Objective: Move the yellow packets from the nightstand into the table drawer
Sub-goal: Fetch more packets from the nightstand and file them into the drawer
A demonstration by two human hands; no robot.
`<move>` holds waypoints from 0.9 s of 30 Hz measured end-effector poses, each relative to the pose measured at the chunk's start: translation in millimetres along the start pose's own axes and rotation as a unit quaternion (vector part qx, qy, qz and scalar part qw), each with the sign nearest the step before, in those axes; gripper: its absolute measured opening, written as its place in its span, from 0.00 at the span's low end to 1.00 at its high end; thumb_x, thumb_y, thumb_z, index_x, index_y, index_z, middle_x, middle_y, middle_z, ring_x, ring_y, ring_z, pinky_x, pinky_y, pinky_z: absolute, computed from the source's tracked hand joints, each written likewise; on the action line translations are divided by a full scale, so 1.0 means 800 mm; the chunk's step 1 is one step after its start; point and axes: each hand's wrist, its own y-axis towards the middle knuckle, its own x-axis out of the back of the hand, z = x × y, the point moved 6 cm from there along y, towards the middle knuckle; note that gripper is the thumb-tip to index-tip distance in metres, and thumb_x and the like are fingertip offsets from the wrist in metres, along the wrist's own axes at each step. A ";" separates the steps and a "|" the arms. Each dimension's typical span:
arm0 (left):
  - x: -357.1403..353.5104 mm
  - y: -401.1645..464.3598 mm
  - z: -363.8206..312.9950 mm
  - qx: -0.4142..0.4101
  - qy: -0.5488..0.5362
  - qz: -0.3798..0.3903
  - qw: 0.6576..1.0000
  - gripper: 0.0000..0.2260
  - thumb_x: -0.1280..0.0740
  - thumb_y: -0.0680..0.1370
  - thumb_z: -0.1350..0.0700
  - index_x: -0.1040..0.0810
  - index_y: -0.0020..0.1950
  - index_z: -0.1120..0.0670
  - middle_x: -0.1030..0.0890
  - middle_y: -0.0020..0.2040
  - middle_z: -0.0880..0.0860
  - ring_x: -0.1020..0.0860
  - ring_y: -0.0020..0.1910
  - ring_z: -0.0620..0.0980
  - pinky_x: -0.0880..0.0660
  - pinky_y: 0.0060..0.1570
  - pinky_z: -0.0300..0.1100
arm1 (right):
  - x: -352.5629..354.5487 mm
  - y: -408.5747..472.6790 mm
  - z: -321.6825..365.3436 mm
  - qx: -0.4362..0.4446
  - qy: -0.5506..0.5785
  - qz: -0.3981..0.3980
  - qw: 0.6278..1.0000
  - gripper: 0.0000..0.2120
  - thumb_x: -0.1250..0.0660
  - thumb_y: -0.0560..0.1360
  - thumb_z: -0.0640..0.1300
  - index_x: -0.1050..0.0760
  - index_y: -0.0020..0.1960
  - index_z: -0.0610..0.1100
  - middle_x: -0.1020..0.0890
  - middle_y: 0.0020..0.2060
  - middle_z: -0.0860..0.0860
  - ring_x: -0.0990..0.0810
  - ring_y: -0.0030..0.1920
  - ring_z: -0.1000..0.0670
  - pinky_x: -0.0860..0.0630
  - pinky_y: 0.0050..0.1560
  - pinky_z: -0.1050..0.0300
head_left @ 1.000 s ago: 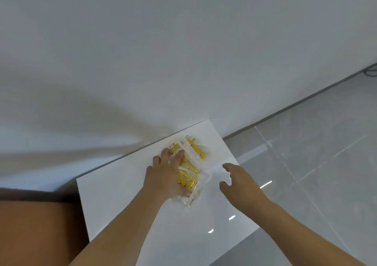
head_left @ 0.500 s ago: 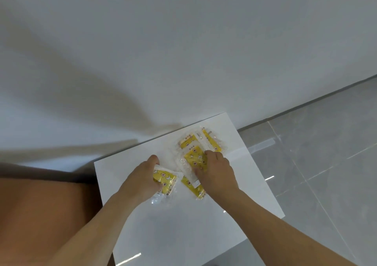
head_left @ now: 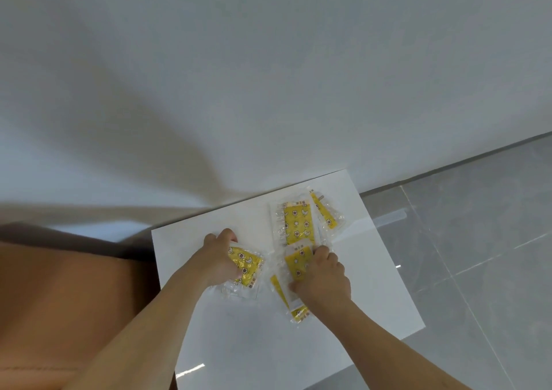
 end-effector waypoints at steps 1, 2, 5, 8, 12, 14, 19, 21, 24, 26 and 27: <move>0.000 -0.001 0.000 0.002 0.001 0.001 1.000 0.25 0.25 0.71 0.56 0.35 0.61 0.46 0.36 0.58 0.52 0.25 0.48 0.53 0.26 0.39 0.41 | -0.004 -0.003 -0.002 -0.002 -0.006 0.009 1.000 0.37 0.28 0.71 0.56 0.41 0.69 0.41 0.30 0.63 0.46 0.28 0.63 0.45 0.27 0.59 0.53; 0.000 -0.001 -0.001 0.004 0.003 0.001 1.000 0.25 0.25 0.71 0.56 0.35 0.61 0.46 0.36 0.59 0.52 0.25 0.48 0.53 0.26 0.39 0.41 | -0.008 -0.005 -0.002 -0.003 -0.006 0.016 1.000 0.36 0.28 0.71 0.56 0.41 0.69 0.40 0.29 0.62 0.46 0.28 0.63 0.45 0.28 0.59 0.53; 0.000 0.000 -0.001 0.007 0.006 0.002 1.000 0.25 0.25 0.71 0.55 0.34 0.62 0.47 0.35 0.59 0.52 0.25 0.48 0.54 0.27 0.38 0.41 | -0.015 -0.006 0.000 0.006 0.020 0.022 1.000 0.29 0.31 0.73 0.49 0.41 0.67 0.40 0.22 0.56 0.47 0.22 0.57 0.44 0.27 0.55 0.52; 0.002 0.001 -0.001 0.009 -0.002 0.001 1.000 0.26 0.24 0.70 0.56 0.33 0.62 0.47 0.34 0.58 0.52 0.24 0.48 0.54 0.27 0.39 0.41 | -0.017 -0.002 -0.002 -0.004 0.084 0.060 0.995 0.27 0.29 0.72 0.47 0.38 0.64 0.41 0.21 0.54 0.48 0.21 0.56 0.43 0.26 0.56 0.49; 0.000 -0.008 -0.004 0.016 -0.011 -0.009 1.000 0.25 0.26 0.71 0.58 0.33 0.63 0.49 0.33 0.58 0.54 0.25 0.50 0.55 0.28 0.43 0.42 | -0.005 -0.005 -0.005 0.010 0.150 0.092 0.984 0.16 0.27 0.70 0.44 0.25 0.56 0.41 0.19 0.50 0.48 0.20 0.52 0.45 0.21 0.52 0.51; 0.000 -0.021 -0.016 0.014 -0.018 -0.012 1.000 0.22 0.33 0.73 0.62 0.34 0.64 0.50 0.30 0.57 0.55 0.25 0.49 0.55 0.29 0.39 0.41 | 0.015 -0.015 -0.006 0.009 0.184 0.101 0.978 0.14 0.26 0.69 0.41 0.22 0.53 0.41 0.18 0.48 0.46 0.19 0.49 0.46 0.20 0.51 0.51; 0.046 -0.118 -0.091 -0.027 -0.196 -0.012 0.980 0.18 0.37 0.73 0.66 0.33 0.59 0.49 0.25 0.50 0.56 0.24 0.46 0.56 0.26 0.40 0.46 | 0.133 -0.092 -0.025 -0.019 0.342 0.124 0.931 0.15 0.25 0.68 0.36 0.21 0.54 0.42 0.17 0.51 0.45 0.19 0.52 0.44 0.22 0.57 0.46; 0.085 -0.185 -0.136 -0.060 -0.287 -0.038 0.955 0.18 0.35 0.73 0.67 0.31 0.56 0.49 0.25 0.50 0.56 0.24 0.46 0.56 0.24 0.40 0.48 | 0.202 -0.145 -0.038 -0.014 0.386 0.103 0.917 0.14 0.26 0.70 0.36 0.21 0.55 0.43 0.17 0.52 0.45 0.19 0.54 0.44 0.22 0.58 0.46; 0.140 -0.303 -0.198 -0.123 -0.400 -0.085 0.904 0.18 0.34 0.74 0.69 0.29 0.56 0.49 0.24 0.54 0.57 0.23 0.49 0.55 0.24 0.41 0.47 | 0.299 -0.236 -0.067 -0.008 0.445 0.031 0.895 0.12 0.28 0.73 0.38 0.22 0.56 0.44 0.17 0.53 0.45 0.19 0.54 0.44 0.23 0.49 0.51; 0.164 -0.381 -0.234 -0.155 -0.476 -0.100 0.860 0.20 0.32 0.74 0.70 0.29 0.58 0.50 0.24 0.56 0.55 0.22 0.52 0.56 0.25 0.43 0.47 | 0.349 -0.298 -0.094 -0.019 0.515 -0.001 0.857 0.10 0.31 0.75 0.38 0.23 0.55 0.47 0.18 0.53 0.46 0.19 0.54 0.44 0.22 0.49 0.49; 0.171 -0.418 -0.248 -0.164 -0.508 -0.105 0.839 0.22 0.31 0.73 0.70 0.30 0.61 0.50 0.24 0.57 0.54 0.21 0.53 0.56 0.24 0.44 0.48 | 0.368 -0.329 -0.109 -0.024 0.557 -0.007 0.830 0.10 0.32 0.76 0.37 0.24 0.55 0.48 0.18 0.54 0.46 0.19 0.54 0.44 0.21 0.51 0.46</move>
